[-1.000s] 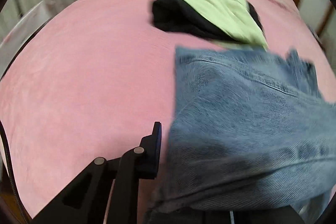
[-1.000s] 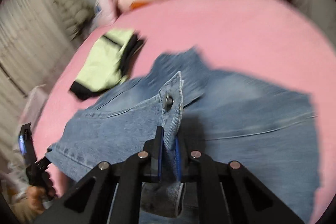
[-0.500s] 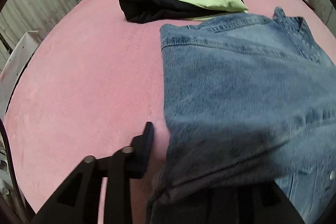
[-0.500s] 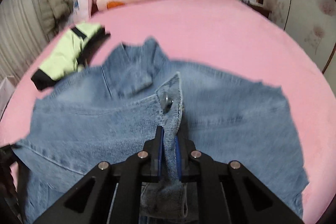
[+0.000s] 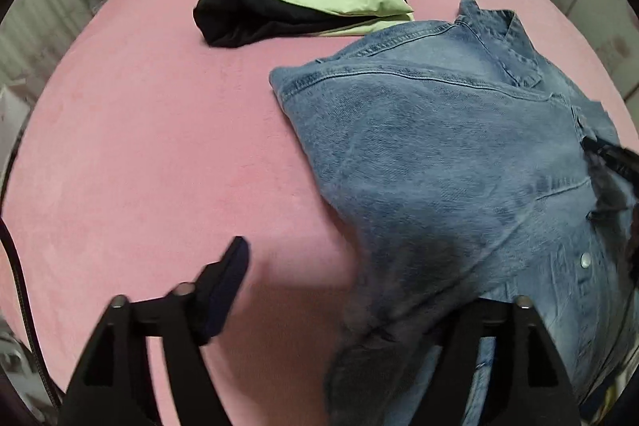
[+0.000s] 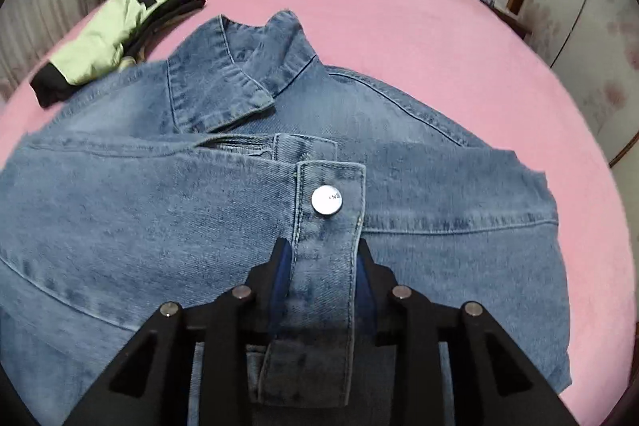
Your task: Fold large clothes
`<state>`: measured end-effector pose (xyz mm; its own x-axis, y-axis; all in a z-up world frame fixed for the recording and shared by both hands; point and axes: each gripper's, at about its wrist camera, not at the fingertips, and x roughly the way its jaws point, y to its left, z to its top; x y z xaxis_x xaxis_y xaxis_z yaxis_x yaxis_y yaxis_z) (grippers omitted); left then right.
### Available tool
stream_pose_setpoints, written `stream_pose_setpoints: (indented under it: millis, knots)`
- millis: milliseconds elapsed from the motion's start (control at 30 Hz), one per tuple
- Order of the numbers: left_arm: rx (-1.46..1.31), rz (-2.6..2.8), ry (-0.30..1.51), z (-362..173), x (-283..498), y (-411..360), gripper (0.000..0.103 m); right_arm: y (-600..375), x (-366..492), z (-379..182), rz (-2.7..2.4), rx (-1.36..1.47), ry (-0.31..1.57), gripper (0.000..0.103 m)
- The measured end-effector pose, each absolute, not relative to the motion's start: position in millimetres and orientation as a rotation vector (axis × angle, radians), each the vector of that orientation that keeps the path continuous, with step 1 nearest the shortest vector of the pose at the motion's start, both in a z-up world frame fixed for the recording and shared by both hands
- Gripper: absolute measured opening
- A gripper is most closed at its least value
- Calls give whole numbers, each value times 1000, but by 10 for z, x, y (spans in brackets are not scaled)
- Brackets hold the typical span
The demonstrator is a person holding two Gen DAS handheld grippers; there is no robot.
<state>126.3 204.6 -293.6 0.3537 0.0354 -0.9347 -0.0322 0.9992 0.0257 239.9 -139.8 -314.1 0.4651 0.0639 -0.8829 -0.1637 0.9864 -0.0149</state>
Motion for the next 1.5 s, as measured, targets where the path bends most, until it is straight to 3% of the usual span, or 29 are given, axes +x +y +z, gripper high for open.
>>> stream_pose_setpoints:
  millis: [100, 300, 433, 600, 767, 1033, 1267, 1500]
  knots:
    - [109, 118, 1209, -3054, 1360, 2053, 93, -1534, 2341, -3009, 190, 8, 1098, 41]
    - [286, 218, 1172, -3433, 1429, 1996, 96, -1582, 2214, -3030, 195, 9, 1132, 43]
    - [230, 85, 1212, -3226, 1434, 2148, 97, -1578, 2187, -3036, 237, 58, 1149, 43]
    - [405, -31, 1118, -2896, 1380, 1962, 97, -1562, 2145, -3013, 252, 88, 1145, 43]
    - [102, -85, 1286, -3094, 1506, 2091, 97, -1463, 2136, -3032, 276, 106, 1136, 43]
    - [110, -408, 1333, -3010, 1191, 1828, 102, -1335, 2111, -3012, 295, 100, 1133, 43]
    - [-72, -337, 1242, -2665, 1480, 2342, 102, -1342, 2093, -2940, 289, 126, 1121, 43]
    - [-374, -258, 1212, -3155, 2239, 2905, 97, -1249, 2094, -2902, 275, 86, 1090, 43]
